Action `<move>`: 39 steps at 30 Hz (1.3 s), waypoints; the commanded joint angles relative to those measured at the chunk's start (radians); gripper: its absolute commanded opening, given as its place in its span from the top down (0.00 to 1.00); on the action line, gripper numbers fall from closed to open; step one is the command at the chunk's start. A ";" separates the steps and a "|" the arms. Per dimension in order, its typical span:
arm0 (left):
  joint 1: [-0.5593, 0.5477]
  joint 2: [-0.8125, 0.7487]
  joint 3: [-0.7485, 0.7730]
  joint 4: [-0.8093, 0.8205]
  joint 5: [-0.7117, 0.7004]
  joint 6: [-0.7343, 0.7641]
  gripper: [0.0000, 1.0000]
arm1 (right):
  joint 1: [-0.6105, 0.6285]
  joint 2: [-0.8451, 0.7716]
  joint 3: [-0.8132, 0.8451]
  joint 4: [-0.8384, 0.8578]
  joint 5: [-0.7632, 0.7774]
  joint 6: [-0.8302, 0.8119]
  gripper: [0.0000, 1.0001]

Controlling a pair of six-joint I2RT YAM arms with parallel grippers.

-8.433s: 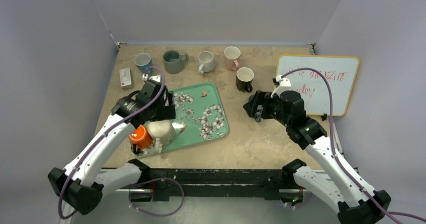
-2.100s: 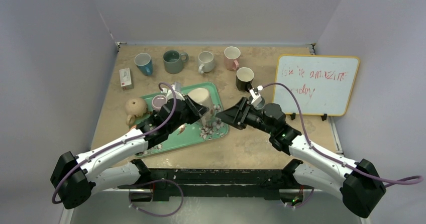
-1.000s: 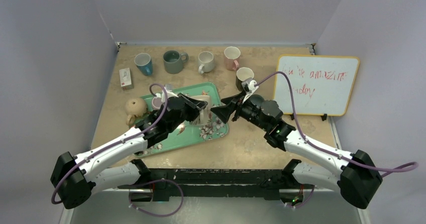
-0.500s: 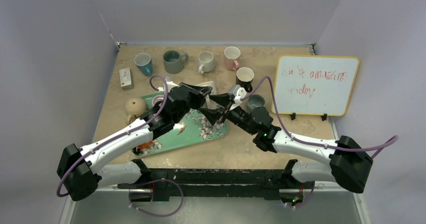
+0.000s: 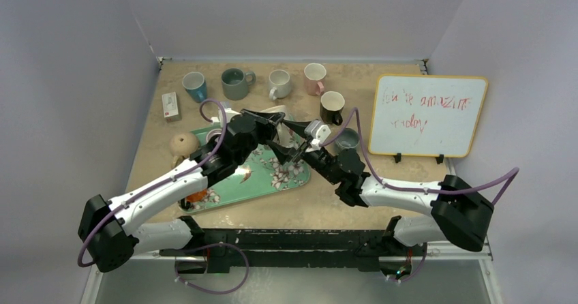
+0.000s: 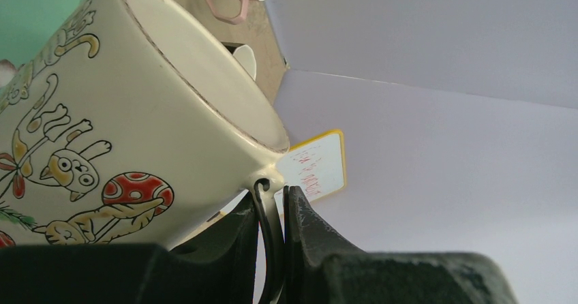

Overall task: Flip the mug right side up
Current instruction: Turn over the cup on the tray.

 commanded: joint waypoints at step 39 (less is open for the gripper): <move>-0.011 -0.130 0.160 -0.042 0.033 -0.132 1.00 | 0.000 0.201 0.113 0.266 0.188 -0.103 0.48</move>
